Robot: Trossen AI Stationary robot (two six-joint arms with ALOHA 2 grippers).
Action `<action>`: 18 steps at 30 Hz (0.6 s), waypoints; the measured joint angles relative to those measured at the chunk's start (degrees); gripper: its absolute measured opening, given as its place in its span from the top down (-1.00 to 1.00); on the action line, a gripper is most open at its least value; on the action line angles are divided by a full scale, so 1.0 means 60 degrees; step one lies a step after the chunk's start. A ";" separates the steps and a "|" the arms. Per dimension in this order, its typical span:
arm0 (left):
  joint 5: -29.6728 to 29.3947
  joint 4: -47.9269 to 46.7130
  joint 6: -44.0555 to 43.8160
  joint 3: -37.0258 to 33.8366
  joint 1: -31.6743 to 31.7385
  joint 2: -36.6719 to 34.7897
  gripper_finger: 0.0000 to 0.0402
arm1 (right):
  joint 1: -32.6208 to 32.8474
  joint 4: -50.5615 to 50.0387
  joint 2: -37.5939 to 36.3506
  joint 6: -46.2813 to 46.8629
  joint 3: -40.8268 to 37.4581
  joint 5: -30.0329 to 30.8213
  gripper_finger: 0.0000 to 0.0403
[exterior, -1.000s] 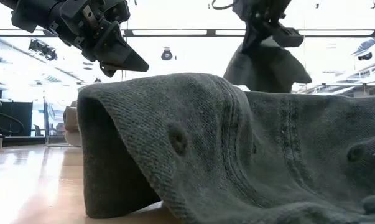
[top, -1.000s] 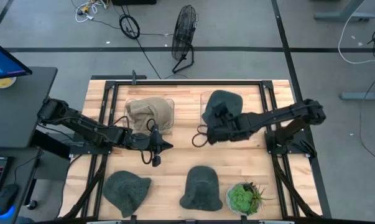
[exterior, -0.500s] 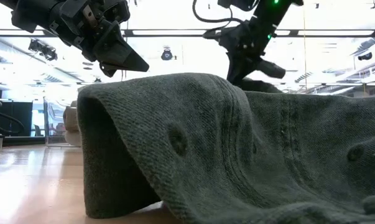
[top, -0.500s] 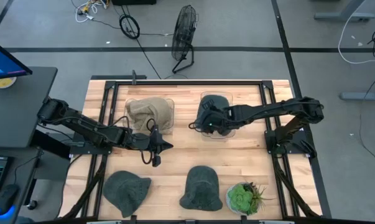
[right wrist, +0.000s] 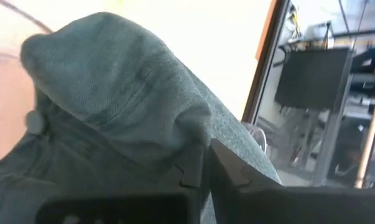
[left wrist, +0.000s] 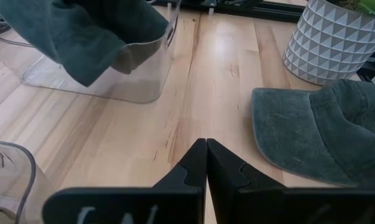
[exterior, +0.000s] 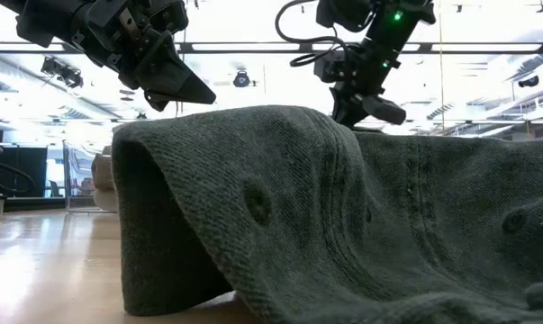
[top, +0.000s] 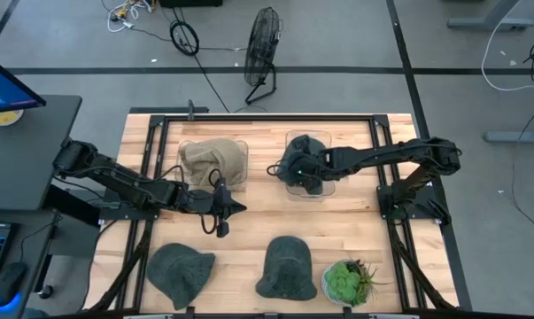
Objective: Pick & Place hat
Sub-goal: Put the top right black cap into the right transparent bin
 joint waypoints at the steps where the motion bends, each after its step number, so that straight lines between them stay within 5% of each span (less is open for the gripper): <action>1: 0.0000 0.0003 0.0000 0.0000 -0.0003 0.0000 0.93 | -0.0038 -0.0003 0.0000 0.0177 0.0000 0.0007 0.90; 10: 0.0000 0.0004 -0.0105 0.0000 0.0001 0.0000 0.93 | 0.0142 -0.0209 -0.0004 0.0841 0.0000 0.0150 0.36; 18: 0.0000 0.0004 -0.0106 0.0000 -0.0001 0.0000 0.93 | 0.0591 0.0122 -0.0004 -0.0216 0.0004 -0.0037 0.03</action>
